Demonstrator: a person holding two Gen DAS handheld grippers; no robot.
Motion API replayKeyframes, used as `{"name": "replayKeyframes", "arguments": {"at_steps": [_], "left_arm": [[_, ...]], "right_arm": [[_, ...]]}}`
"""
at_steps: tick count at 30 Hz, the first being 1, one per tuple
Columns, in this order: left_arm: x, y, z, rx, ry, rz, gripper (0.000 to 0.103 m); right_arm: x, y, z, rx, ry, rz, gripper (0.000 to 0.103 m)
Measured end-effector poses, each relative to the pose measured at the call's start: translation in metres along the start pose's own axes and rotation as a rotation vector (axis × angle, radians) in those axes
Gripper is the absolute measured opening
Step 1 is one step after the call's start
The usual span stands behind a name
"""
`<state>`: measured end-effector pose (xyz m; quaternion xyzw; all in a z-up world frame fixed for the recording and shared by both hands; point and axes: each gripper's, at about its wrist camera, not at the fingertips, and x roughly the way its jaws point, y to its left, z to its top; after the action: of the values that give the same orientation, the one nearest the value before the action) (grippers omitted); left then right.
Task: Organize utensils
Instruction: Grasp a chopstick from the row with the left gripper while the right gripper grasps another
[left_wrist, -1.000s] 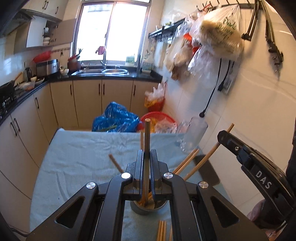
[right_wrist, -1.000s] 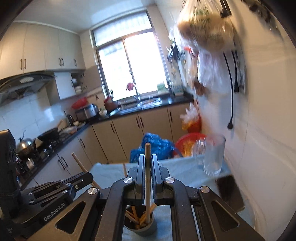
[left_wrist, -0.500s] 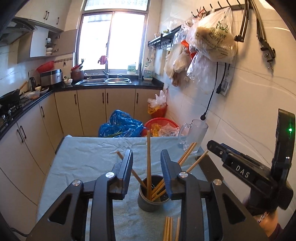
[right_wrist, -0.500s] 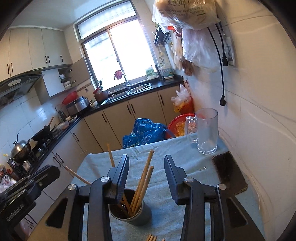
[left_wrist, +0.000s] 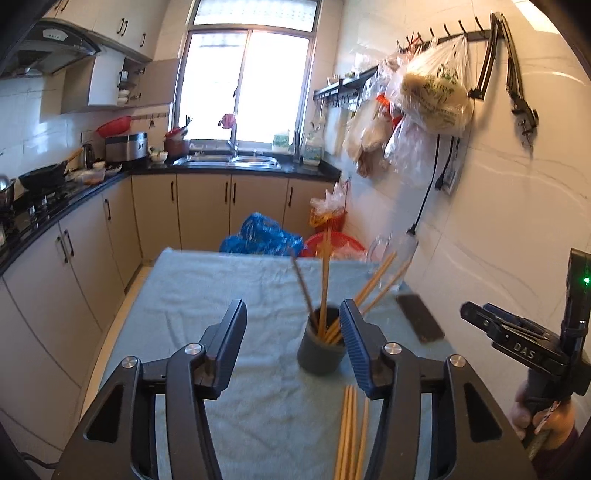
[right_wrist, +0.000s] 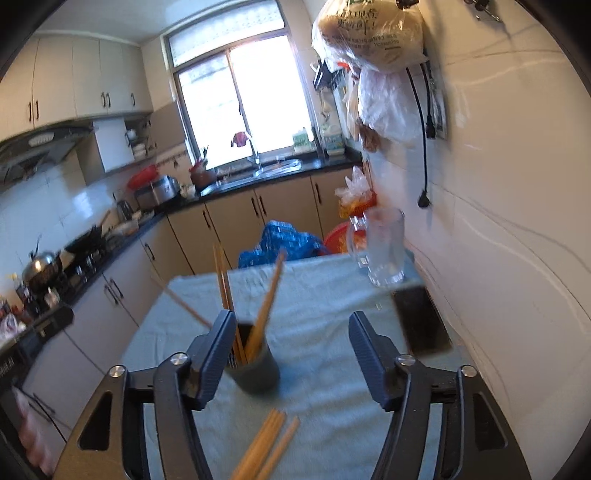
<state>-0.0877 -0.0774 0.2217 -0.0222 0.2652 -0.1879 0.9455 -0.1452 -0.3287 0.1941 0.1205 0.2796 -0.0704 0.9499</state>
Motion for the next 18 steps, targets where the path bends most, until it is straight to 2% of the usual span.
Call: {"name": "replayKeyframes", "arguments": {"at_steps": [8, 12, 15, 17, 18], "left_arm": [[0.026, 0.007, -0.078, 0.004, 0.188, 0.001, 0.051], [0.044, -0.009, -0.117, 0.08, 0.26, -0.014, 0.051], [0.068, -0.03, -0.143, 0.157, 0.353, -0.056, 0.051], [0.082, -0.041, -0.153, 0.196, 0.398, -0.077, 0.047], [0.089, -0.046, -0.157, 0.217, 0.419, -0.085, 0.038]], "right_arm": [[0.002, -0.029, -0.087, 0.045, 0.136, -0.012, 0.069], [0.012, -0.036, -0.131, 0.086, 0.192, 0.018, 0.069], [0.025, -0.033, -0.158, 0.092, 0.249, 0.036, 0.069], [0.028, -0.031, -0.165, 0.102, 0.261, 0.046, 0.069], [0.029, -0.031, -0.167, 0.109, 0.26, 0.049, 0.069]]}}
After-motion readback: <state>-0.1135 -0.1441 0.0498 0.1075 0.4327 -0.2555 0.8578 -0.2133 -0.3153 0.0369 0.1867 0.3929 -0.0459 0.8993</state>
